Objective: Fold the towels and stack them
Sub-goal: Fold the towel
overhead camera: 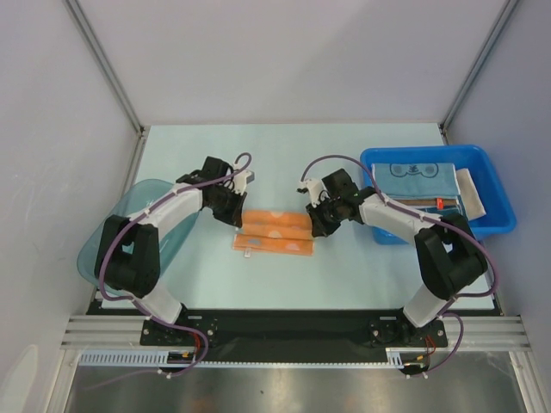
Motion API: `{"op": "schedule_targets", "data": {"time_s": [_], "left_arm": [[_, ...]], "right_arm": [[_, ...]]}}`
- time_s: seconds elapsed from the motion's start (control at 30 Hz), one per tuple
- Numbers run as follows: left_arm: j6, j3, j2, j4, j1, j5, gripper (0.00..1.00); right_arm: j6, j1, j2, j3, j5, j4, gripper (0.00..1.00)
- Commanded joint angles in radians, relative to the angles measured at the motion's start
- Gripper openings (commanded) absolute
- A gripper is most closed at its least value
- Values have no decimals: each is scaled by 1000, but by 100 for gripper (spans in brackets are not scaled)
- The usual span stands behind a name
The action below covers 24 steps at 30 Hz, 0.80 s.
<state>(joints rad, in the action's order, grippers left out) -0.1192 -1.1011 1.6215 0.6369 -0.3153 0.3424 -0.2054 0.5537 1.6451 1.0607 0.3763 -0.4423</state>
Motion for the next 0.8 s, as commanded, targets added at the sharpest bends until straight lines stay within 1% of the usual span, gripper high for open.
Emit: {"op": "schedule_targets", "data": {"time_s": [0.0,0.3,0.5,0.57,0.6,0.63,0.7,0.73,0.77], "left_arm": [[36,9,-5,7,-11,-45,0],[59,38,-29,33,-11,-109,0],[65,50,-52,38,-11,-108,0],[67,60,-58,35,-13,-114,4],[70,69,-61,32,-13,-121,11],[70,75,-61,29,-15,-120,11],[75,81,-61,29,-21,-108,12],[76,83,-64,30,-24,-106,14],[81,81,-69,41,-28,-106,20]], "right_arm": [[34,12,-47,-11,-20,40,0],[72,22,-71,-47,-16,48,0],[100,34,-77,-74,-27,54,0],[107,38,-76,-87,-16,66,0],[116,44,-70,-90,-20,68,0],[118,51,-67,-94,-17,70,0],[123,54,-64,-96,-16,53,5],[126,54,-62,-94,-17,41,15],[127,54,-67,-87,-23,31,16]]}}
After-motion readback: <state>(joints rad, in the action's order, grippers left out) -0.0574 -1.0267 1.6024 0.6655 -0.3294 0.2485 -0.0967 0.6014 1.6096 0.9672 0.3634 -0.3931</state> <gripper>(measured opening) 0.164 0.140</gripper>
